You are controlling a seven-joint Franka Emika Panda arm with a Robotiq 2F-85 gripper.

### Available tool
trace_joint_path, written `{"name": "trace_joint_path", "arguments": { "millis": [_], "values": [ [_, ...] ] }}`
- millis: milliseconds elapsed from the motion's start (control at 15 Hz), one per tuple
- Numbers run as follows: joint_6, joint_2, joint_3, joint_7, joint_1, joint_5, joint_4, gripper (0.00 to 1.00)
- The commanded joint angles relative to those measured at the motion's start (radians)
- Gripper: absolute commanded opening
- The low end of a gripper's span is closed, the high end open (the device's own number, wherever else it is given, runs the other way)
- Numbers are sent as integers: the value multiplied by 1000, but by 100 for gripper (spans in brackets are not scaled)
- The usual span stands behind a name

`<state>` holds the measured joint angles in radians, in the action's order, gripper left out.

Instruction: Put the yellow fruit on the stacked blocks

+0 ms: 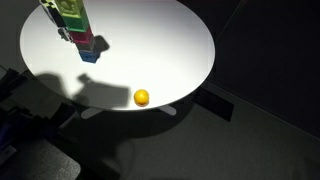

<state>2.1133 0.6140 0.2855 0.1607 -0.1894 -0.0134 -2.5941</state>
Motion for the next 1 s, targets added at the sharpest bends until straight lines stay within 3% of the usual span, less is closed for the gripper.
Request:
{"name": "trace_joint_path", "arguments": {
  "millis": [0, 600, 933],
  "values": [
    [21, -46, 16, 46, -7, 7, 23, 100],
    [20, -36, 2, 24, -12, 8, 3, 100],
    [54, -111, 15, 13, -46, -12, 29, 100]
  ]
}}
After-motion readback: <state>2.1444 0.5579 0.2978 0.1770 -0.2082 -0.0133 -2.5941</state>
